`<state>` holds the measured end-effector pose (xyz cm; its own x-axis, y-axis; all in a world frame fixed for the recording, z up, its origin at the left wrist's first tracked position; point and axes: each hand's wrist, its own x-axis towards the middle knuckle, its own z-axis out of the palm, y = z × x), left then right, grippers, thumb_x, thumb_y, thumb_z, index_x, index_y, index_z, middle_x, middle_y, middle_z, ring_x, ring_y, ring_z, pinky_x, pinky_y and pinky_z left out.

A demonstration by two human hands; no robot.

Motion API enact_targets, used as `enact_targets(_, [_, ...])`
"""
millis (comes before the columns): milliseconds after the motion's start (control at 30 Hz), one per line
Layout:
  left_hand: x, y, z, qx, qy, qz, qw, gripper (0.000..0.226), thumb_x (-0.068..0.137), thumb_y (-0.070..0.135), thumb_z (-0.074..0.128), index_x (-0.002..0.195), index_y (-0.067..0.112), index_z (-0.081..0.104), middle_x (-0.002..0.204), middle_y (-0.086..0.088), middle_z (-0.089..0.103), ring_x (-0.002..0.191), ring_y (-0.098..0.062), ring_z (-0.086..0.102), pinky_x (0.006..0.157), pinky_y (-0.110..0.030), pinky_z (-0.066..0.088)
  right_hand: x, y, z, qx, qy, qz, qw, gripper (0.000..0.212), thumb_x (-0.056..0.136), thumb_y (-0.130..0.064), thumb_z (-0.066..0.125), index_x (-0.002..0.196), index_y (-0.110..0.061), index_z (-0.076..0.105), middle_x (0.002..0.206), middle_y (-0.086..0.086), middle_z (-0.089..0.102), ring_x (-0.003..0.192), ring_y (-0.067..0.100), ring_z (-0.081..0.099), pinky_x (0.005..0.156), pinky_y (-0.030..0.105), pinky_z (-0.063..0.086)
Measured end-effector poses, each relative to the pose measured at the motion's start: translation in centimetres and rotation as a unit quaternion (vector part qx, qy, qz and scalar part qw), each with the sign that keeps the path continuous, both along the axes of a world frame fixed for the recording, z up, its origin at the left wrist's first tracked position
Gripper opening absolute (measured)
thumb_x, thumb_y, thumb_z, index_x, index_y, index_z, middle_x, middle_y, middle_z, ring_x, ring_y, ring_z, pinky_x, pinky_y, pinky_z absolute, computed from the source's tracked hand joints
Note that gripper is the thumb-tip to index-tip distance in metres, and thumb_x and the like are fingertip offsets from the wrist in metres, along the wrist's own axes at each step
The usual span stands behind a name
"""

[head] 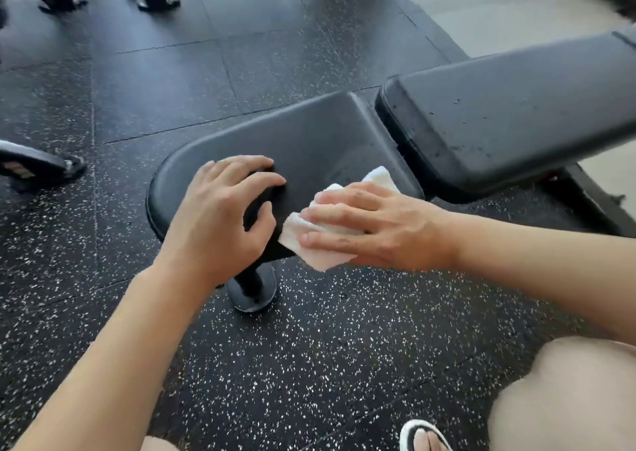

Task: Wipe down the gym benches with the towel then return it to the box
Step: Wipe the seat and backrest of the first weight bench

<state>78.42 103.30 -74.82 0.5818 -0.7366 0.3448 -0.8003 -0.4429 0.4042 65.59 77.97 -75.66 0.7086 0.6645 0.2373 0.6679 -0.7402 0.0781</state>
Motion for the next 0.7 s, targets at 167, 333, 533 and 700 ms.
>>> enact_targets(167, [-0.3,-0.9,-0.1,0.002,-0.015,0.032,0.999,0.034,0.091,0.026,0.058,0.122,0.025,0.072,0.136,0.01,0.063,0.128,-0.018,0.056,0.117,-0.035,0.038,-3.2,-5.6,0.2,-0.003,0.004,-0.036,0.999,0.041,0.108,-0.012,0.055,0.149,-0.008,0.054,0.151,0.019,0.053,0.138,0.041,0.052,0.113,0.057,0.04])
enact_targets(333, [-0.3,-0.8,-0.4,-0.025,-0.011,0.051,0.998,0.032,0.09,0.024,0.059,0.118,0.026,0.074,0.134,0.013,0.066,0.125,-0.014,0.059,0.112,-0.037,0.044,-2.2,-3.6,0.0,-0.039,-0.062,-0.004,0.997,0.045,0.105,-0.002,0.051,0.148,-0.014,0.057,0.146,0.013,0.06,0.134,0.037,0.058,0.106,0.054,0.048])
enact_targets(533, [0.7,0.4,-0.9,-0.126,0.034,0.074,0.989,0.03,0.09,0.004,0.056,0.104,0.015,0.079,0.122,0.002,0.073,0.118,-0.015,0.066,0.107,-0.036,0.05,1.5,3.9,-1.4,-0.108,-0.107,0.082,0.985,0.048,0.107,-0.007,0.045,0.153,-0.017,0.05,0.158,0.007,0.05,0.144,0.036,0.048,0.109,0.051,0.046])
enact_targets(700, [0.7,1.1,-0.8,-0.07,0.029,0.042,0.996,0.028,0.091,0.009,0.06,0.111,0.019,0.077,0.13,0.005,0.069,0.126,-0.016,0.06,0.114,-0.032,0.042,0.6,-1.4,-0.2,-0.169,-0.067,0.114,0.977,0.053,0.108,-0.006,0.041,0.16,-0.015,0.039,0.165,0.007,0.039,0.152,0.038,0.035,0.119,0.054,0.034])
